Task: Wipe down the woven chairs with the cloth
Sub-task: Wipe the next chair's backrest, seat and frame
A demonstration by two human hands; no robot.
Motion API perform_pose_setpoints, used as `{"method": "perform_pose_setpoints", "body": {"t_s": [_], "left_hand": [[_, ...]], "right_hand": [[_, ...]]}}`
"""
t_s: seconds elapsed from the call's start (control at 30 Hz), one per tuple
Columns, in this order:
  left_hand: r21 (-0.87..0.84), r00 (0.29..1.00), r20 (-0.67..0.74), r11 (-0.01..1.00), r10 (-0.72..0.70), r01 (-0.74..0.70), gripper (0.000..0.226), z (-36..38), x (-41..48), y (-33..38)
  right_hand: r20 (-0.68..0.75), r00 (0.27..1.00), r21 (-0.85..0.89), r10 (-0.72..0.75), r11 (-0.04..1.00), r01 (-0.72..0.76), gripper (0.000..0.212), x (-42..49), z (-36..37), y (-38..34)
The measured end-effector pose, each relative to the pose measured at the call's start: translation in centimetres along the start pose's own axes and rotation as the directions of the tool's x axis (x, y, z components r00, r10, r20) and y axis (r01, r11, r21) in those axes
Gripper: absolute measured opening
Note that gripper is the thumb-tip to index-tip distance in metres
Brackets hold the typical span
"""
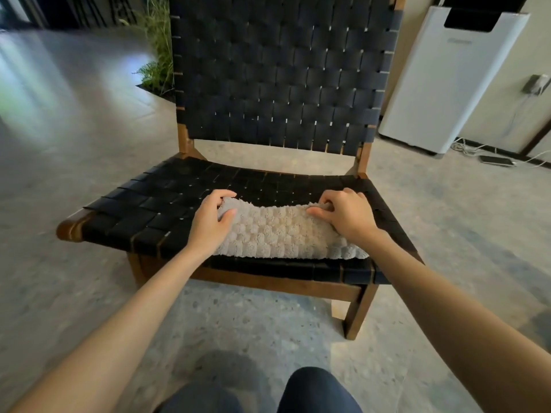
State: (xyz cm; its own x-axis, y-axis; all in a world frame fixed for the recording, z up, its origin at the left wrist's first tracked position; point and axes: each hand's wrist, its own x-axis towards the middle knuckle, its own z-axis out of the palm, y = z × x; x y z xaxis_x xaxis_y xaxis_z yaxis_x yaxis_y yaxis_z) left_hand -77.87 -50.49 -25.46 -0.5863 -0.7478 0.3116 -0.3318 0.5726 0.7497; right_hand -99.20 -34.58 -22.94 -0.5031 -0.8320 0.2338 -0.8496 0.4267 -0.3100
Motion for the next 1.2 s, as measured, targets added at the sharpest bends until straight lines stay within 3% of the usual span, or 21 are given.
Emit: {"method": "perform_pose_setpoints", "body": {"t_s": [0.13,0.23,0.33,0.43,0.53,0.63,0.8,0.97,1.07,1.13,1.2], "left_hand": [[0.027,0.999,0.039,0.999,-0.026,0.025,0.036,0.7,1.2,-0.2],[0.036,0.992,0.075,0.994,-0.102,0.100,0.042,1.3,1.3,0.2],[0.226,0.998,0.052,0.973,0.023,-0.035,0.039,1.4,0.5,0.5],[0.197,0.936,0.283,0.943,0.209,-0.270,0.036,1.5,-0.4,1.3],[0.247,0.817,0.558,0.910,0.147,-0.332,0.048,2.0,-1.5,1.5],[0.366,0.763,0.645,0.857,0.048,-0.363,0.054,1.6,-2.2,0.8],[0.242,0.817,0.565,0.925,0.111,-0.293,0.042,0.2,-3.3,0.7],[0.397,0.939,0.315,0.879,0.142,-0.266,0.034,-1.0,-5.3,2.0],[0.259,0.981,0.154,0.953,0.122,-0.159,0.030,-0.9,-6.2,4.4],[0.012,0.989,0.122,0.996,0.083,-0.085,0.031,-0.5,-6.8,6.4],[-0.126,0.988,0.131,0.990,0.084,-0.067,0.030,0.1,-7.6,8.6]], "right_hand": [[-0.065,0.994,-0.102,0.090,0.990,-0.096,0.026,0.2,1.6,0.2],[-0.019,0.987,-0.264,0.159,0.952,-0.158,0.036,-0.6,2.3,0.3],[-0.004,0.980,-0.115,0.201,0.973,-0.200,0.044,-2.3,2.1,0.3],[0.101,0.993,0.103,0.058,0.992,-0.068,0.048,-4.7,1.4,0.6],[0.350,0.932,0.045,-0.098,0.995,0.087,0.070,-6.8,1.0,1.4],[0.405,0.911,-0.010,-0.078,0.996,0.089,0.062,-7.3,0.9,2.1],[0.345,0.929,-0.038,-0.134,0.987,0.156,0.046,-7.4,0.6,1.6],[0.129,0.984,-0.117,-0.119,0.984,0.134,0.027,-8.6,-0.4,0.4],[-0.038,0.999,0.153,-0.032,0.988,0.038,0.024,-9.3,-0.9,-1.3],[-0.104,0.994,0.420,0.042,0.907,0.005,0.024,-9.6,-1.4,-2.9],[-0.077,0.988,0.606,0.136,0.793,-0.062,0.023,-10.0,-1.6,-4.3]]}}
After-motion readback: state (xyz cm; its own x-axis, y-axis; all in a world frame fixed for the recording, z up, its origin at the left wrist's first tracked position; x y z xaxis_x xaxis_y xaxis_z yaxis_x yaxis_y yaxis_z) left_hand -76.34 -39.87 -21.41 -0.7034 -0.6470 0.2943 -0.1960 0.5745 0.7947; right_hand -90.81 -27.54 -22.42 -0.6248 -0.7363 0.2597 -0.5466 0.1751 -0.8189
